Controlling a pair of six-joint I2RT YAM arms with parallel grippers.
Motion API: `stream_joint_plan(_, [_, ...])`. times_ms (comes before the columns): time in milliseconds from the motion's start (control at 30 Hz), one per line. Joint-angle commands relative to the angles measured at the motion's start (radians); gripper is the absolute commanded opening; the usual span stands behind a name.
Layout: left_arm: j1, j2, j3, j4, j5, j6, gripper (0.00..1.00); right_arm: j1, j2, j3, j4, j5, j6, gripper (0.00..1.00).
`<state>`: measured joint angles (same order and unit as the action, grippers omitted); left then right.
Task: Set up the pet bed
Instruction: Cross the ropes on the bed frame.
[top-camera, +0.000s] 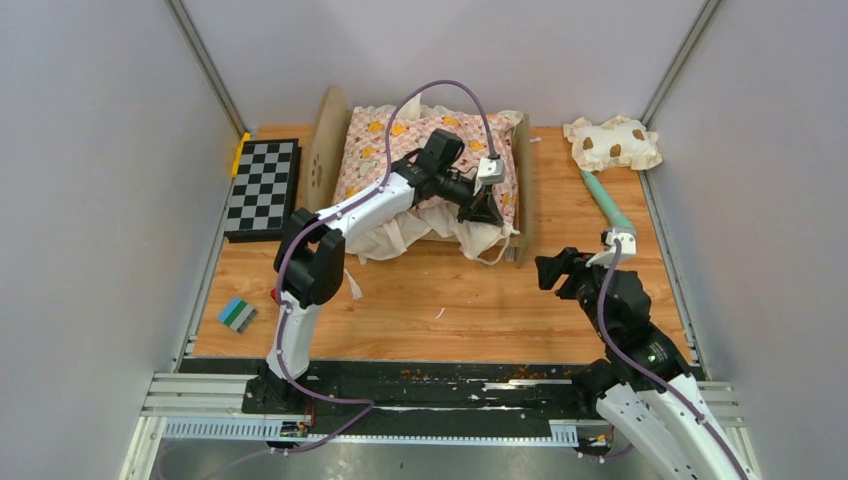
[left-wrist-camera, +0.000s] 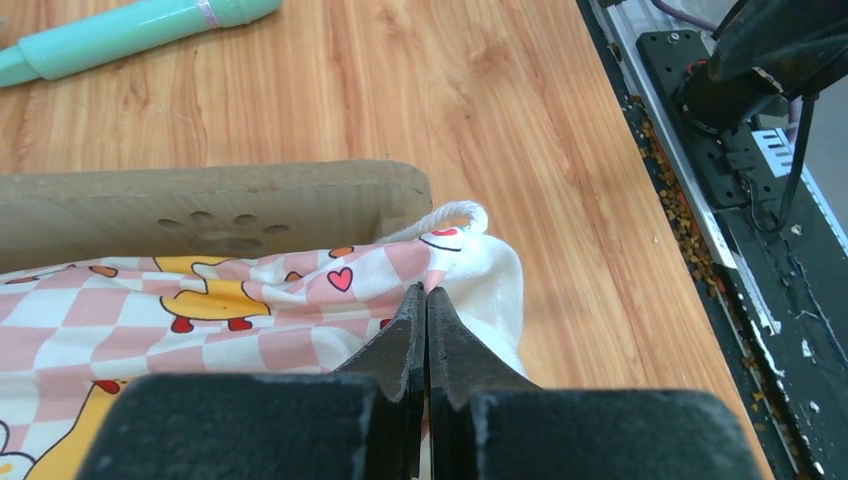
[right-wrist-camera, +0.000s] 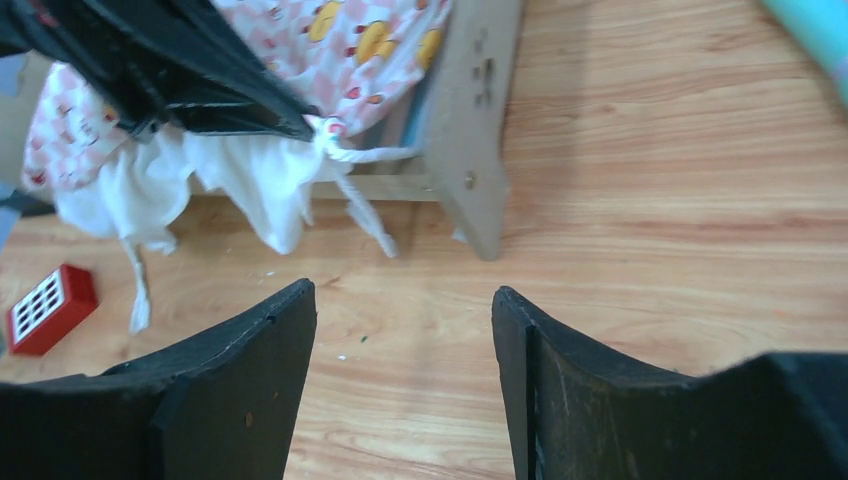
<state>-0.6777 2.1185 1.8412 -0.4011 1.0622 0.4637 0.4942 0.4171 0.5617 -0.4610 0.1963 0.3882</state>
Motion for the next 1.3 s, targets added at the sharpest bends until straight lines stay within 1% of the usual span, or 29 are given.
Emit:
stream_joint_plan(0, [-0.010,0.017,0.021,0.089,-0.018,-0.074,0.00,-0.002,-0.039,0.005,-0.084,0.195,0.064,0.65])
stream_joint_plan(67, [-0.017,0.025,0.027,0.097,-0.035,-0.082,0.01,-0.001,-0.045,0.009,-0.098,0.214,0.064,0.66])
stream_joint_plan(133, [-0.023,0.030,0.026,0.095,-0.061,-0.083,0.07,-0.001,-0.051,0.015,-0.107,0.227,0.060,0.67])
stream_joint_plan(167, [-0.027,0.032,0.027,0.090,-0.076,-0.077,0.07,-0.001,-0.053,0.017,-0.109,0.232,0.056,0.67])
stream_joint_plan(233, [-0.031,0.036,0.030,0.081,-0.104,-0.068,0.08,-0.001,-0.055,0.024,-0.114,0.235,0.049,0.67])
stream_joint_plan(400, [-0.036,0.043,0.032,0.103,-0.162,-0.096,0.08,-0.001,-0.058,0.030,-0.118,0.217,0.044,0.68])
stream_joint_plan(500, [-0.053,0.042,0.026,0.117,-0.198,-0.099,0.11,0.000,-0.067,0.026,-0.121,0.212,0.043,0.68])
stream_joint_plan(600, [-0.067,0.048,0.026,0.140,-0.277,-0.125,0.15,-0.002,-0.084,0.029,-0.128,0.219,0.043,0.68])
stream_joint_plan(700, [-0.068,0.058,0.024,0.172,-0.308,-0.174,0.24,-0.002,-0.093,0.033,-0.136,0.221,0.036,0.68])
stream_joint_plan(900, [-0.078,0.033,-0.010,0.154,-0.313,-0.147,0.42,-0.002,-0.093,0.040,-0.145,0.217,0.033,0.68])
stream_joint_plan(1033, [-0.079,0.014,-0.013,0.116,-0.338,-0.135,0.47,-0.001,-0.094,0.040,-0.135,0.202,0.036,0.67])
stream_joint_plan(1100, [-0.079,-0.001,-0.011,0.096,-0.357,-0.129,0.51,-0.001,-0.092,0.043,-0.134,0.198,0.036,0.67])
stream_joint_plan(1267, [-0.079,-0.056,-0.017,0.074,-0.387,-0.102,0.73,-0.002,-0.091,0.047,-0.133,0.200,0.033,0.67])
